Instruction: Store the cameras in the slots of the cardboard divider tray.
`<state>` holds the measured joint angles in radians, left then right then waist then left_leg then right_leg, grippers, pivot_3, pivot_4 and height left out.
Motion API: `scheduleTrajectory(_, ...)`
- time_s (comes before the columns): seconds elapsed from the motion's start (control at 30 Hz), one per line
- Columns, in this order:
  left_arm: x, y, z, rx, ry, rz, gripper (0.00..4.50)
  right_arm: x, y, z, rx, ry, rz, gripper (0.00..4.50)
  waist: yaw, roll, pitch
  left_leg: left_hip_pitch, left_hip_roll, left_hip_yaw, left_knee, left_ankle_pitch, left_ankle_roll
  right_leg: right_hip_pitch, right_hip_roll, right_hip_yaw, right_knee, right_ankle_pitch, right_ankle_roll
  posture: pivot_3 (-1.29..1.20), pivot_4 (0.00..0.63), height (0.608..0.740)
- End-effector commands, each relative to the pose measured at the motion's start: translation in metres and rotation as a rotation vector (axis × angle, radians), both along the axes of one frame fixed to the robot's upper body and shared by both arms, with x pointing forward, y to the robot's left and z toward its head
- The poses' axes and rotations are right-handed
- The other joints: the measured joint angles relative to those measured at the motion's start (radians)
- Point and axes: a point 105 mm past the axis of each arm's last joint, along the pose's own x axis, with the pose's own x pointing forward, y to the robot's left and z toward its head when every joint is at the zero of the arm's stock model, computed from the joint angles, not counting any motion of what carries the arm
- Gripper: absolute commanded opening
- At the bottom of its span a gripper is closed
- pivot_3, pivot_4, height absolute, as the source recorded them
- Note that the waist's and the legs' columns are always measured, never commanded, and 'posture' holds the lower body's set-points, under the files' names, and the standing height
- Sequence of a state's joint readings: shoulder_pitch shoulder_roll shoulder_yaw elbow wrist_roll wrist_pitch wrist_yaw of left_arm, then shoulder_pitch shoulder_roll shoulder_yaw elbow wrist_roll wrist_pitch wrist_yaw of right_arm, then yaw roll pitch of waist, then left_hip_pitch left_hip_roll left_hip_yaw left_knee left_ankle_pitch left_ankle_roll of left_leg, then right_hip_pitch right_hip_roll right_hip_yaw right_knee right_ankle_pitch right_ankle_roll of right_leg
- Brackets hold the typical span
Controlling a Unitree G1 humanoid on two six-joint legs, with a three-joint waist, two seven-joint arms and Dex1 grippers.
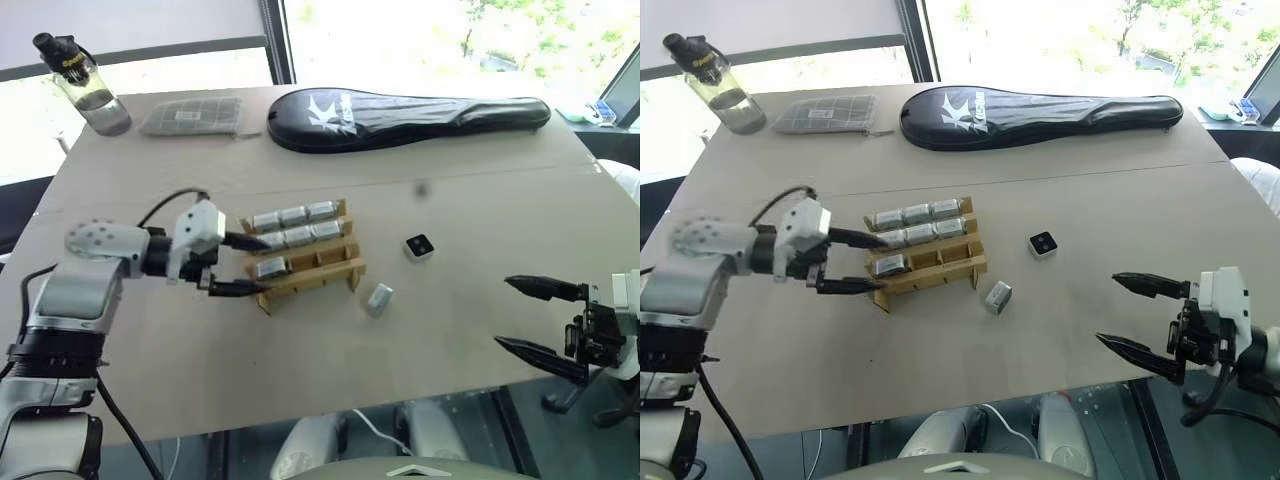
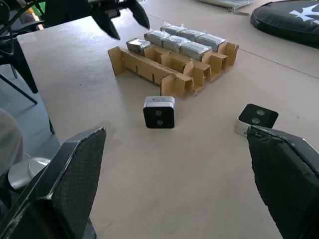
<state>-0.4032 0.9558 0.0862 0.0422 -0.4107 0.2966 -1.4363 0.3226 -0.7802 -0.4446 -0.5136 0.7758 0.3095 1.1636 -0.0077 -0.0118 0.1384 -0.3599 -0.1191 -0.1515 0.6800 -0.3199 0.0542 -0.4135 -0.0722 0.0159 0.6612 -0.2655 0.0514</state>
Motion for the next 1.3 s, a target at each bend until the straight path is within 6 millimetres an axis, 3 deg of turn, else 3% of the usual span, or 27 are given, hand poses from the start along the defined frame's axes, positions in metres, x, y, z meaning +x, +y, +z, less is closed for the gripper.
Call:
scheduleTrajectory(0.03,-0.005,0.0,0.034,-0.067,-0.097,0.031,3.67,0.001,0.008,0.004,-0.011,-0.022,0.026,4.5,0.0,0.0,0.0,0.0,0.0,0.0,0.0,0.0,0.0,0.0,0.0,0.0,0.0,0.0,0.0,0.0,0.15,0.74)
scheduleTrajectory(0.23,-0.02,0.004,0.049,-0.191,-0.081,0.071,3.67,0.016,0.033,0.003,-0.028,-0.061,0.101,4.5,-0.01,0.0,0.0,0.0,0.0,0.0,0.0,0.0,0.0,0.0,0.0,0.0,0.0,0.0,0.0,0.0,0.15,0.74)
scheduleTrajectory(0.43,-0.056,0.0,0.038,-0.26,-0.011,0.023,3.67,0.047,0.059,-0.002,-0.127,-0.084,0.22,4.5,-0.008,0.001,0.0,0.0,0.0,0.001,0.0,0.0,0.0,0.0,0.0,0.001,0.0,0.0,0.0,0.0,0.15,0.74)
scheduleTrajectory(0.63,-0.073,0.014,0.023,-0.314,0.016,0.151,3.67,0.12,0.047,-0.006,-0.268,-0.111,-0.007,4.5,0.001,0.001,0.001,0.0,0.0,0.0,0.0,0.0,0.0,0.0,0.0,-0.001,-0.001,0.0,0.0,0.0,0.15,0.74)
scheduleTrajectory(0.73,-0.083,0.018,0.018,-0.322,0.019,0.197,3.67,0.146,0.048,-0.002,-0.134,-0.022,-0.221,4.5,0.0,0.0,0.0,0.0,0.001,-0.001,-0.002,0.0,0.0,0.0,0.0,-0.001,-0.003,0.0,-0.001,0.0,0.15,0.74)
scheduleTrajectory(0.83,-0.092,0.021,0.012,-0.313,0.035,0.225,3.67,0.139,0.056,-0.015,-0.089,0.079,-0.285,4.5,-0.001,0.002,0.001,-0.001,0.001,-0.001,-0.003,0.0,0.0,-0.001,0.0,-0.001,-0.003,0.0,-0.001,0.0,0.15,0.74)
scheduleTrajectory(1.1,-0.101,0.024,0.01,-0.315,0.027,0.251,3.67,0.115,0.09,-0.031,-0.01,0.112,-0.415,4.5,-0.002,0.003,0.0,0.001,0.0,0.0,-0.004,0.0,-0.001,-0.001,0.0,0.0,-0.001,0.0,-0.001,0.0,0.15,0.74)
scheduleTrajectory(1.3,-0.095,0.027,0.003,-0.23,0.011,0.218,3.67,0.129,0.093,-0.051,-0.048,0.08,-0.568,4.5,-0.003,0.002,0.0,0.003,0.0,0.003,-0.005,0.0,-0.001,-0.001,0.001,0.002,-0.001,0.0,-0.001,0.0,0.15,0.74)
